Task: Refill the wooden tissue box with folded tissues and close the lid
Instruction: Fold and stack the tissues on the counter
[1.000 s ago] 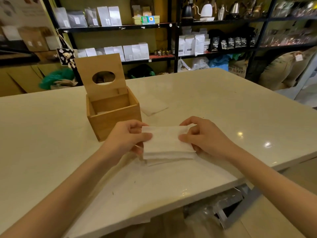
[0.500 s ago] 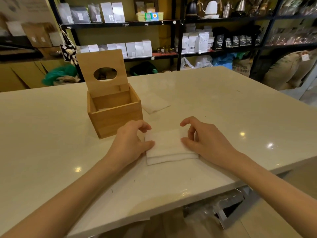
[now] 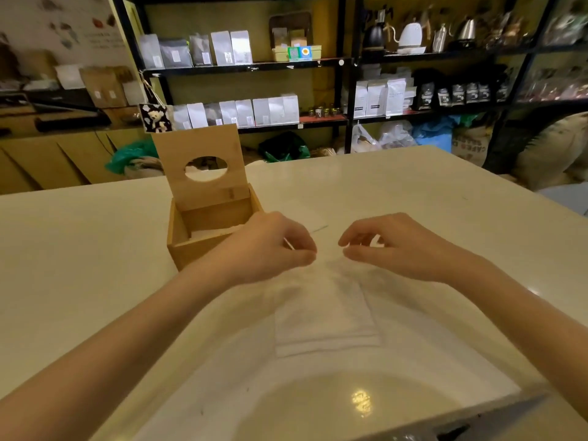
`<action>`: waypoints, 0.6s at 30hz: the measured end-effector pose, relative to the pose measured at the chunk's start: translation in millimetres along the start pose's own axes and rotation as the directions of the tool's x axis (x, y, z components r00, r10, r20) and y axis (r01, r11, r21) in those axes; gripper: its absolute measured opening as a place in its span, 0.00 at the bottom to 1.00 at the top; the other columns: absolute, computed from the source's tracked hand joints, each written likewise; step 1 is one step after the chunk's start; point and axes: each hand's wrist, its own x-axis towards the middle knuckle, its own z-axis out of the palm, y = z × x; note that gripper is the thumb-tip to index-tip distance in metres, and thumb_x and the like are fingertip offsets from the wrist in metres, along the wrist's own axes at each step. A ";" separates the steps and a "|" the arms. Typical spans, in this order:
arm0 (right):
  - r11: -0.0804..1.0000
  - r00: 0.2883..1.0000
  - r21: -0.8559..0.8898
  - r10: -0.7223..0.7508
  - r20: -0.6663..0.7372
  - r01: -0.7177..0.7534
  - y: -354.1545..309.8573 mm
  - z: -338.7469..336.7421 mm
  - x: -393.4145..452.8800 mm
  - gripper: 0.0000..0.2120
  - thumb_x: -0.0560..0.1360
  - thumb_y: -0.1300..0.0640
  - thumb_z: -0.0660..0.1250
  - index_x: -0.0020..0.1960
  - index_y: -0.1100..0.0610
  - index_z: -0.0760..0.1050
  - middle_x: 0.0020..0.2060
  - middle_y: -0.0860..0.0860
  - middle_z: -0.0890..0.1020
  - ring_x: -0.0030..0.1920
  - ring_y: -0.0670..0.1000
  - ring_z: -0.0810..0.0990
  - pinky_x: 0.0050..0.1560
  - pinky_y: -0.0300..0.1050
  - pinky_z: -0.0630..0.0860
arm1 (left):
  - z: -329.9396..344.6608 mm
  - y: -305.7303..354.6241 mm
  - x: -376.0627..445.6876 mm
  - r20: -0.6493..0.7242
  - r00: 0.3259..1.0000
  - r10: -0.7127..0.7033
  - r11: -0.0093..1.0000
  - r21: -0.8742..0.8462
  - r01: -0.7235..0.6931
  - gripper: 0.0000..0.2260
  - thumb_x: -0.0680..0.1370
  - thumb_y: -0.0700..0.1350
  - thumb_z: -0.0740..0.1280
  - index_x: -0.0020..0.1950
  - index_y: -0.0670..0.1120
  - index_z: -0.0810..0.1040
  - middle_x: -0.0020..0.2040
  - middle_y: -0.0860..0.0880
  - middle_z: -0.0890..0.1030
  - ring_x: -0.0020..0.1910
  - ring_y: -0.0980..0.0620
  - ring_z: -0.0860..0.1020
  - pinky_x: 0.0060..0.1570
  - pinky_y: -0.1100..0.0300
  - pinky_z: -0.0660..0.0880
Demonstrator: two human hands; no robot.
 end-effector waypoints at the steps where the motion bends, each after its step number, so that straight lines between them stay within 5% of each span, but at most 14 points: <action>1: 1.000 0.999 0.025 0.008 -0.034 -0.007 3.7 -7.1 11.0 0.09 0.74 0.51 0.64 0.52 0.49 0.79 0.46 0.48 0.82 0.47 0.47 0.78 0.43 0.34 0.71 | -9.7 2.5 8.5 -0.027 1.000 0.006 1.000 -0.031 -0.006 0.09 0.75 0.47 0.66 0.54 0.50 0.80 0.47 0.56 0.80 0.45 0.61 0.78 0.45 0.67 0.75; 7: 0.988 0.978 0.140 0.087 -0.189 -0.061 20.2 -22.4 81.1 0.10 0.75 0.56 0.64 0.54 0.54 0.79 0.50 0.52 0.82 0.48 0.49 0.77 0.43 0.35 0.72 | -51.8 -8.1 88.5 -0.079 0.997 -0.008 1.000 0.029 0.010 0.13 0.76 0.43 0.64 0.60 0.46 0.77 0.54 0.49 0.79 0.43 0.58 0.75 0.41 0.68 0.72; 12: 0.978 0.963 0.025 0.206 -0.174 -0.205 32.9 8.5 112.0 0.14 0.74 0.52 0.65 0.58 0.56 0.76 0.54 0.53 0.80 0.53 0.52 0.77 0.51 0.46 0.74 | -46.1 -31.6 152.4 0.020 0.997 -0.073 0.983 0.170 0.069 0.14 0.76 0.42 0.65 0.61 0.44 0.76 0.61 0.45 0.78 0.56 0.50 0.76 0.52 0.62 0.69; 18: 0.955 0.964 -0.159 0.230 -0.136 -0.250 46.7 33.8 122.8 0.20 0.72 0.40 0.62 0.55 0.54 0.76 0.53 0.52 0.78 0.53 0.52 0.74 0.51 0.48 0.72 | -26.2 -51.8 192.8 0.147 0.973 -0.177 0.945 0.303 0.126 0.17 0.73 0.41 0.69 0.62 0.46 0.75 0.62 0.45 0.76 0.59 0.47 0.74 0.57 0.56 0.69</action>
